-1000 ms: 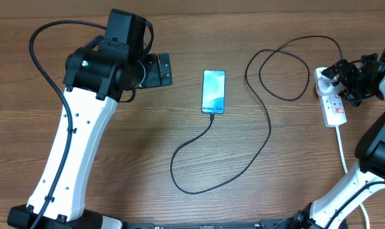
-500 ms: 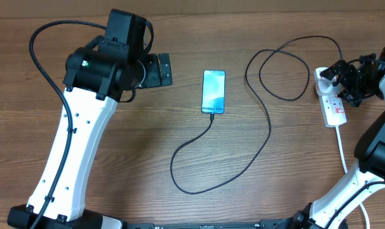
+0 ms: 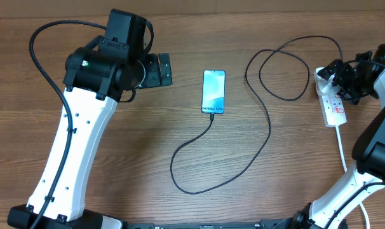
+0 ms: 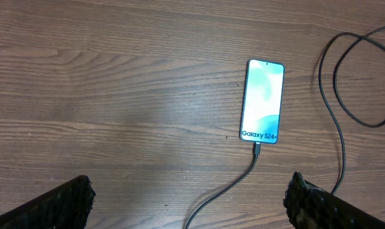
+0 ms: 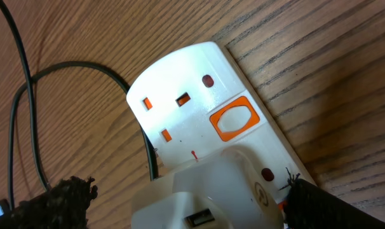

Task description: Plug charger to phone and switch on socket

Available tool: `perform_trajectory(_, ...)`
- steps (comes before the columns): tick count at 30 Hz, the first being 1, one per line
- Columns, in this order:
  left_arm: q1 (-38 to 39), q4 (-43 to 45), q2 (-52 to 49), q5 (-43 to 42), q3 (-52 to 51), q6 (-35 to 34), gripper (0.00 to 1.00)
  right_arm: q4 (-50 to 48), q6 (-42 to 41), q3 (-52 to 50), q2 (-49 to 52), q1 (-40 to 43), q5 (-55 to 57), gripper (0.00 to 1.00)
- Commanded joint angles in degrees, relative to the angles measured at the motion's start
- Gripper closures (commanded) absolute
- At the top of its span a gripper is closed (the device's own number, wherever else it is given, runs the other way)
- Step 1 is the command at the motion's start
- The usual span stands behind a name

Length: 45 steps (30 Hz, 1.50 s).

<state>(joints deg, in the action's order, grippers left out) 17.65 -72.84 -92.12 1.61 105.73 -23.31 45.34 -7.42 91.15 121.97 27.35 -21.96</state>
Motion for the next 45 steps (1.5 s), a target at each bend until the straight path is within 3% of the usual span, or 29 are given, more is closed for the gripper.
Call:
perform_trajectory(1,0.37,-0.02,0.2,0.72,0.17,1.7,0.0,2.1,-1.07,-3.08,2.34,-3.3,-5.11,0.0)
perform_trajectory(45,0.37,-0.02,0.2,0.72,0.17,1.7,0.0,5.29,-2.16,-9.84,2.34,-4.52,-7.69,0.0)
